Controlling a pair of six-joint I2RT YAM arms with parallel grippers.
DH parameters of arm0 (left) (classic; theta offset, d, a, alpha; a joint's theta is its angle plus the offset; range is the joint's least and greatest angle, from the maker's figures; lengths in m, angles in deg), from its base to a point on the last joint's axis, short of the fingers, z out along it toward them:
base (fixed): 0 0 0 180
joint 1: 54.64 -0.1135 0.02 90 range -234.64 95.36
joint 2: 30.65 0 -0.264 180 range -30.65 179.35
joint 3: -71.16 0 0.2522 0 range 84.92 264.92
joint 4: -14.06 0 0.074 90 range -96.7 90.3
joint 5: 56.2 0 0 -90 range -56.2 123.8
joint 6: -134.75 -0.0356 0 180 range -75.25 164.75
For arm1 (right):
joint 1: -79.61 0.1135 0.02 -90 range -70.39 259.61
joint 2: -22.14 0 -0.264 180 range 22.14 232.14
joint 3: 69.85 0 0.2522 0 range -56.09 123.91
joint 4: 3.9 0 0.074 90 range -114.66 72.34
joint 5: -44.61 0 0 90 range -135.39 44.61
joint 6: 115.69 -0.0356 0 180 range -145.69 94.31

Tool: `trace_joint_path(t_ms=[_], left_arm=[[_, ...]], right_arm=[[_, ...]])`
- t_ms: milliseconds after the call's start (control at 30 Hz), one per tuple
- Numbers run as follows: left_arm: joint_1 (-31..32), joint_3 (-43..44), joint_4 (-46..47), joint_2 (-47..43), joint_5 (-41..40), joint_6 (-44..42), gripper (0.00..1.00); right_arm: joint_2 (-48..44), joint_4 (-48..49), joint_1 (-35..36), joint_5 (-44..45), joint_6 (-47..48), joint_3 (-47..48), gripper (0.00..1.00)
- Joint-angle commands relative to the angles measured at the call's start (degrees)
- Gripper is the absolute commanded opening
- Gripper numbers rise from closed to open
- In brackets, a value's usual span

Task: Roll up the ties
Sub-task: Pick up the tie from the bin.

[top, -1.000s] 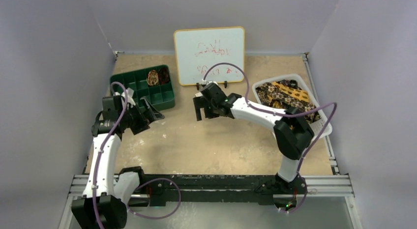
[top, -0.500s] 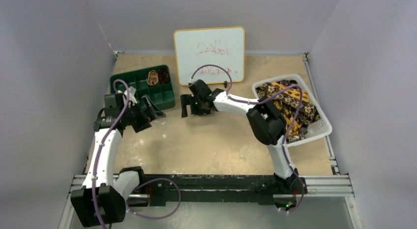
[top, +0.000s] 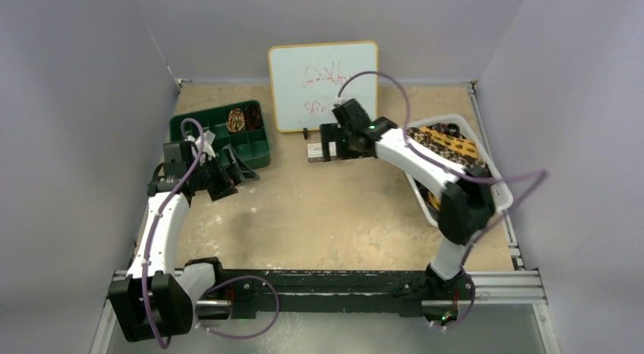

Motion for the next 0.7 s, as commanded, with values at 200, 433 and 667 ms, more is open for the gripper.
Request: trace_joint_path(t_ms=[200, 433, 667], left_arm=[[0.2, -2.0, 5.7, -0.8, 7.1, -1.4, 0.96], [0.3, -2.3, 5.7, 0.1, 8.4, -1.6, 0.96], [0.5, -2.3, 5.5, 0.8, 8.2, -1.6, 0.96]], right_arm=[[-32.0, -11.3, -11.1, 14.6, -4.8, -16.2, 0.99], [-28.6, -9.8, -20.3, 13.0, -1.6, -13.6, 0.79], [-26.6, -13.2, -26.9, 12.6, -3.1, -12.8, 0.70]])
